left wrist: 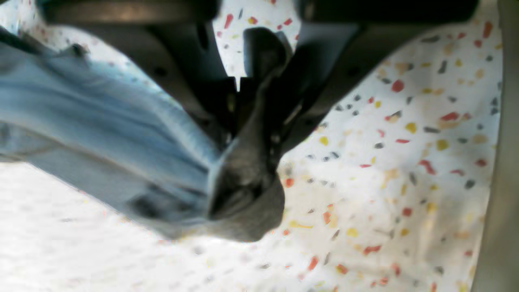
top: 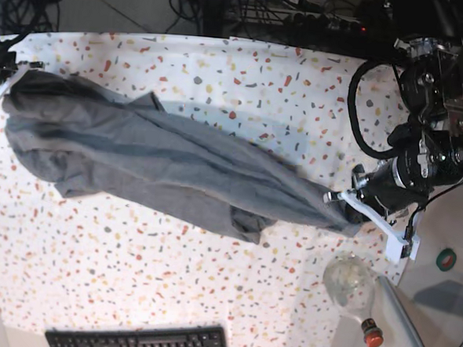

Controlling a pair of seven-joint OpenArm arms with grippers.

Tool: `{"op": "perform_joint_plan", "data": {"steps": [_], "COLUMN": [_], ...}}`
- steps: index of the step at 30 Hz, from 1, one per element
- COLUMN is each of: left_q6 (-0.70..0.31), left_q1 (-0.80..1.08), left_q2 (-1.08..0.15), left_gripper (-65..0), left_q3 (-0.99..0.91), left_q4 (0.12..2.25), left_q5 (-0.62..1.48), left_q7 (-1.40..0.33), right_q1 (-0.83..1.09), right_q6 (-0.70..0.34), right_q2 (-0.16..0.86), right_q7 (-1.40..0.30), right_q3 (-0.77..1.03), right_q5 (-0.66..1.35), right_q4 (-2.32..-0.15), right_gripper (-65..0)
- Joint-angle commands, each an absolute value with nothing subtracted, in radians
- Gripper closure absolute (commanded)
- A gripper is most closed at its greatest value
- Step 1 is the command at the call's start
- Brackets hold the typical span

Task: Layout the t-shirt on the table in an organized manner, then fold the t-shirt properly
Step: 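Stretch the shirt taut between both grippers and lay it flat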

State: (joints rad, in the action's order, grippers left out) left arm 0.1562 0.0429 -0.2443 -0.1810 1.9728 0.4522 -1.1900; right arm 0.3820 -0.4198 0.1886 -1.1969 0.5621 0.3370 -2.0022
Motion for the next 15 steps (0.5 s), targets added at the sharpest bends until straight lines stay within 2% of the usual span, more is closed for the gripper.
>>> {"op": "perform_joint_plan", "data": {"steps": [1,7,15], "left_q6": [0.165,0.163,0.163], "left_q1": [0.061,0.087,0.165], "left_q2": [-0.259,-0.251,-0.225], "left_gripper": [0.0,0.0,0.0], "left_q3": [-0.202,-0.246,-0.248], "left_q4": [1.975,1.956,1.885], "left_q5": [0.440,0.432,0.430], "left_q7": [-1.191,-1.191,-1.190], "right_q1": [0.383,0.297,0.314], "right_q6": [-0.420,-0.420,-0.417], "right_q2": [0.196,0.206,0.151], "right_q7": [-1.193,-1.198,-1.136], "right_q3": [0.576,0.567,0.564], "right_q5": [0.323,0.323,0.317], "right_q4": [-2.015,-1.998,-1.718], "right_gripper": [0.0,0.0,0.0]}}
